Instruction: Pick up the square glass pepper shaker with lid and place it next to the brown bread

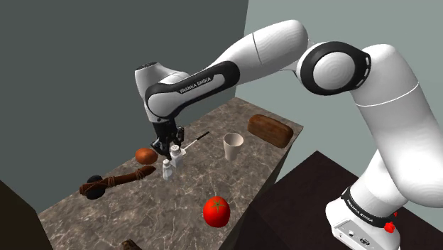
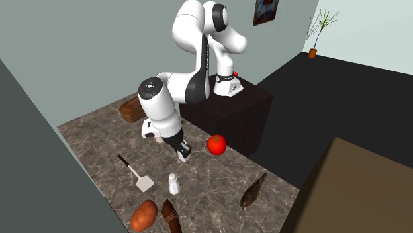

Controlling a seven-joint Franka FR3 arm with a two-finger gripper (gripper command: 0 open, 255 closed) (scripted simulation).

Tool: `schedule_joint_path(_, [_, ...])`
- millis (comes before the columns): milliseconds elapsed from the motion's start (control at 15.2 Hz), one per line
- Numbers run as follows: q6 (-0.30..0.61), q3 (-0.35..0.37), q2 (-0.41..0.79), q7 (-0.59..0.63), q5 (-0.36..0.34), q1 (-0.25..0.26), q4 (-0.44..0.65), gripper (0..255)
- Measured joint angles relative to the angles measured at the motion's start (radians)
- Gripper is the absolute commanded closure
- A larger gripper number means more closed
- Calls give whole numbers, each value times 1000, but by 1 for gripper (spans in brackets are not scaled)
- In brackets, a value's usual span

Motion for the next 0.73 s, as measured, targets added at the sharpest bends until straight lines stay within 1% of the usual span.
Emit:
schedule_joint_path(462, [-62, 9, -49, -1, 11, -4, 15, 255])
schedule_joint_path(528, [-59, 10, -63, -8, 13, -13, -3, 255])
schedule_joint_path(726, [-16, 7, -131, -49, 21, -70, -115, 255])
